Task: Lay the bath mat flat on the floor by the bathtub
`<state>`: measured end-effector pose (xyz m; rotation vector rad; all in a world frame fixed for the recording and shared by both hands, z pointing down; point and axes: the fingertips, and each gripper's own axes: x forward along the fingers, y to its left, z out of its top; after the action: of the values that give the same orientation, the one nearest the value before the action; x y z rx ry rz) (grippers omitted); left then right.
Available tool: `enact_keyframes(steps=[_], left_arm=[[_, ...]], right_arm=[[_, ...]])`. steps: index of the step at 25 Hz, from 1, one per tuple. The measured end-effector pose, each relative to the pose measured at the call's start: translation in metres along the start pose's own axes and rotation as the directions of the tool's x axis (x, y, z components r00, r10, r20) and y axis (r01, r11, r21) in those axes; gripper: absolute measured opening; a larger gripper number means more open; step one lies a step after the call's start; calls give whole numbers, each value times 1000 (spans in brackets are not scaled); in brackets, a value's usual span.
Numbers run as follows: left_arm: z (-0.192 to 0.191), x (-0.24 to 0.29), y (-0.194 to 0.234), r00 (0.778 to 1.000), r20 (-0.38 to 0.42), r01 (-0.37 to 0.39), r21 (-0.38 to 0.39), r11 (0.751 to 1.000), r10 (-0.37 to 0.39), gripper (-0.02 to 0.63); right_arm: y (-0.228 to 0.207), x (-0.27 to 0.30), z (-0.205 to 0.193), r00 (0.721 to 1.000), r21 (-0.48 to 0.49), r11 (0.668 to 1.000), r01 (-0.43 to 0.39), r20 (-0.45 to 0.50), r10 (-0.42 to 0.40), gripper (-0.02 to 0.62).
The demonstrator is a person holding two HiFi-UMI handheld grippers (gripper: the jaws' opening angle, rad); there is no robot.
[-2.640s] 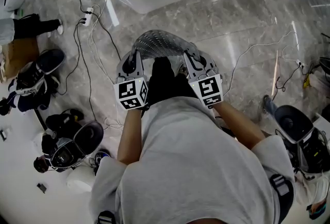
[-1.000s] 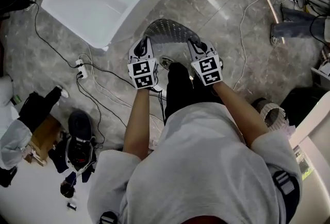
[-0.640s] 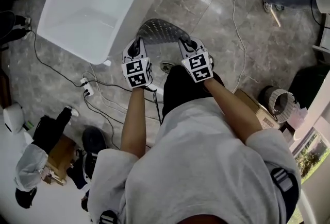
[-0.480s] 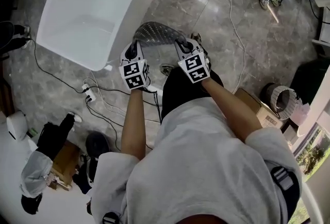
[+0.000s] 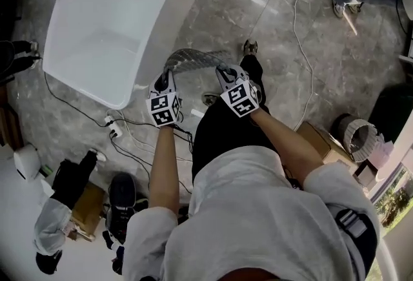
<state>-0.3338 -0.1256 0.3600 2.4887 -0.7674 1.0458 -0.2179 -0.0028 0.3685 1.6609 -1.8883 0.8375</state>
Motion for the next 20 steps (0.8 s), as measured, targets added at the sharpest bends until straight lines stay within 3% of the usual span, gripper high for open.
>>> enact_keyframes(steps=[6,9,14,20], left_arm=[[-23,56,9,998,-50,-49,-20,999,48,29],[-19,82,8,997,-46,-64,-40,997,62,29],[-7,107,-1,997,-50,-66,0,998,66,29],[-5,123,23,990,-78,-122,-77,990,116,29]], right_arm=[[-14,29,-40,998,-50,997,-54,-23,53,23],[-29,47,-47,998,-12,998,-56,-22,56,23],[-53,59,-52,997,59,995,-74,-4,75,23],[-55,86,-52,986,30,986,-163,-29,164,22]])
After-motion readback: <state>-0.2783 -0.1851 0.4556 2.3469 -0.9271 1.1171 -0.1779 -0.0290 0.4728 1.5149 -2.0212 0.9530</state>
